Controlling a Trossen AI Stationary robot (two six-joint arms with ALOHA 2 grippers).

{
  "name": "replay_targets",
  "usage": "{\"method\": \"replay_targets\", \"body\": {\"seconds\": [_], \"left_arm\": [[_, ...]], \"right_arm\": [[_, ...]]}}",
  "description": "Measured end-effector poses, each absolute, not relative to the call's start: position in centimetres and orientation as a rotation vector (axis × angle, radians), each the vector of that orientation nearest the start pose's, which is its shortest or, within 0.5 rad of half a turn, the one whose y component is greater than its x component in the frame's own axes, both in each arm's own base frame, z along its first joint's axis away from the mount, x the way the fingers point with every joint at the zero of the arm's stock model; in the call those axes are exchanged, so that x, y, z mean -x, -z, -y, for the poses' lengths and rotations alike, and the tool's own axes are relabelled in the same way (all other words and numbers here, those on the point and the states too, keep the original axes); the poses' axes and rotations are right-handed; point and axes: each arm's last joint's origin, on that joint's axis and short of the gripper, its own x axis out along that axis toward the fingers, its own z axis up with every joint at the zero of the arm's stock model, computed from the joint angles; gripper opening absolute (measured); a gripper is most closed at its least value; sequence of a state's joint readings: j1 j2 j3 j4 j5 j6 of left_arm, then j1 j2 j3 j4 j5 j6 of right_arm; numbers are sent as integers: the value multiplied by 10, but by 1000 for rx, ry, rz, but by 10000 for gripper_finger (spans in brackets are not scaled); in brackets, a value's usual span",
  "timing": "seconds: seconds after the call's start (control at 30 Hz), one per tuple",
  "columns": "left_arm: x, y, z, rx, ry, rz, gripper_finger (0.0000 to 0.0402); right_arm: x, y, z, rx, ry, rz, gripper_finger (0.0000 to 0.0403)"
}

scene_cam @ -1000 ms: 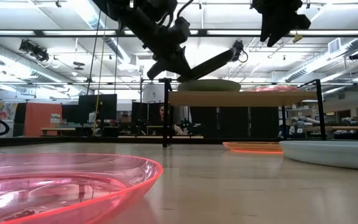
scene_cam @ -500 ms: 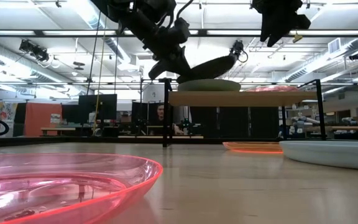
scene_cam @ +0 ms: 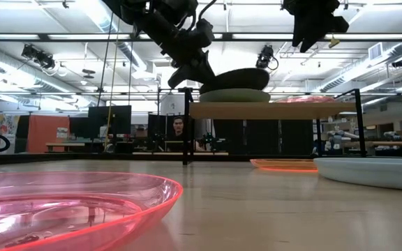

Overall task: Place and stack plates onto a shelf
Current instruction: Stack the top black plate on top of the blue plate on the shelf, then stack the orange plate on top of the green plate on the shelf

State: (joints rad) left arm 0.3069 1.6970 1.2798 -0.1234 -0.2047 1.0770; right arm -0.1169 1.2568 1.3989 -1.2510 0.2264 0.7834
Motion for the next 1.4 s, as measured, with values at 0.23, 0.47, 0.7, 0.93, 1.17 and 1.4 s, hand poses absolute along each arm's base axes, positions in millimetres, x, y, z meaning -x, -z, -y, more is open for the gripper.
{"method": "replay_targets", "body": {"seconds": [0.23,0.47,0.7,0.93,1.17,1.4], "left_arm": [[-364,-272,-122,-974,-166,-752,101],[-364,-272,-122,-976,-185,-764,142],[-362,-272,-126,-950,-287,-810,172],[-362,-272,-125,-896,-306,-795,173],[-364,-272,-119,-903,-290,-787,173],[-366,-275,-110,-915,-275,-771,173]], "right_arm": [[-213,-363,32,-632,722,-928,142],[-213,-363,32,-632,722,-929,141],[-213,-363,32,-632,722,-929,141],[-213,-363,32,-632,722,-929,142],[-213,-363,32,-632,722,-929,142],[-213,-363,32,-632,722,-930,142]]}}
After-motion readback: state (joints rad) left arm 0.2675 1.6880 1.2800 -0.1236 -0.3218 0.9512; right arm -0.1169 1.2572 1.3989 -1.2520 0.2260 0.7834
